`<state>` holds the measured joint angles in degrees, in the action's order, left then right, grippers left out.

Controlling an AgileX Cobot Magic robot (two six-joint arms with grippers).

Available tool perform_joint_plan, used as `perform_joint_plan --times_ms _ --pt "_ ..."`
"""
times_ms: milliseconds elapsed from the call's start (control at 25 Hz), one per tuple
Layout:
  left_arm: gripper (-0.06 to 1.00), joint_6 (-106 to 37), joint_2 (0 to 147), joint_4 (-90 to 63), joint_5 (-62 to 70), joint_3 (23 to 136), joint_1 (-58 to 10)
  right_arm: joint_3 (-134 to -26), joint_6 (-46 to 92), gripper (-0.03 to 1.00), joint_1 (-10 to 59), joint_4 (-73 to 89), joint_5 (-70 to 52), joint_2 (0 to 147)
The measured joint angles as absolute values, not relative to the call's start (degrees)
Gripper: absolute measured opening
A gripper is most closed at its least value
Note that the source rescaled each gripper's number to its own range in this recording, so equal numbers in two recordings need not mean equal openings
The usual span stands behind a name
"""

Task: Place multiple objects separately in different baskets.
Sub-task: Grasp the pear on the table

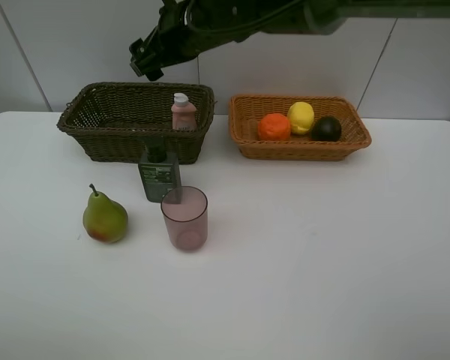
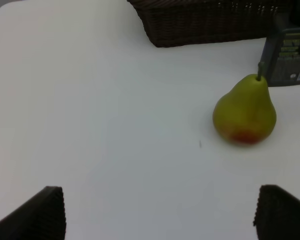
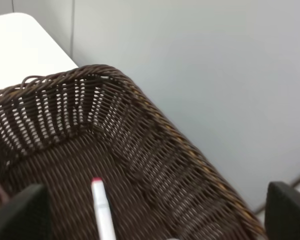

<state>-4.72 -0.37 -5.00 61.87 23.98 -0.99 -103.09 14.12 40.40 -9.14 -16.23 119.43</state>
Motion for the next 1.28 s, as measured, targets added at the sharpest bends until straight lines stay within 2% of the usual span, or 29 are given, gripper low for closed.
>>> perform_joint_plan --times_ms 400,720,920,1080,1280 --pt "1.0 -4.72 -0.37 -5.0 61.87 23.98 -0.99 -103.09 13.82 0.88 40.4 -15.25 -43.03 104.69" --pt "1.0 -4.72 -0.37 -5.0 61.87 23.98 -0.99 -103.09 13.71 0.88 40.16 -14.27 -61.73 95.25" --pt "1.0 -4.72 -0.37 -5.0 61.87 23.98 -0.99 -103.09 13.71 0.88 40.16 -12.87 -68.89 88.9" --pt "1.0 -4.72 -0.37 -5.0 61.87 23.98 -0.99 -101.81 13.71 0.88 40.16 -11.99 -69.36 82.8" --pt "1.0 -4.72 -0.37 -5.0 61.87 23.98 -0.99 -91.43 13.71 0.88 40.16 -11.6 -69.34 71.75"
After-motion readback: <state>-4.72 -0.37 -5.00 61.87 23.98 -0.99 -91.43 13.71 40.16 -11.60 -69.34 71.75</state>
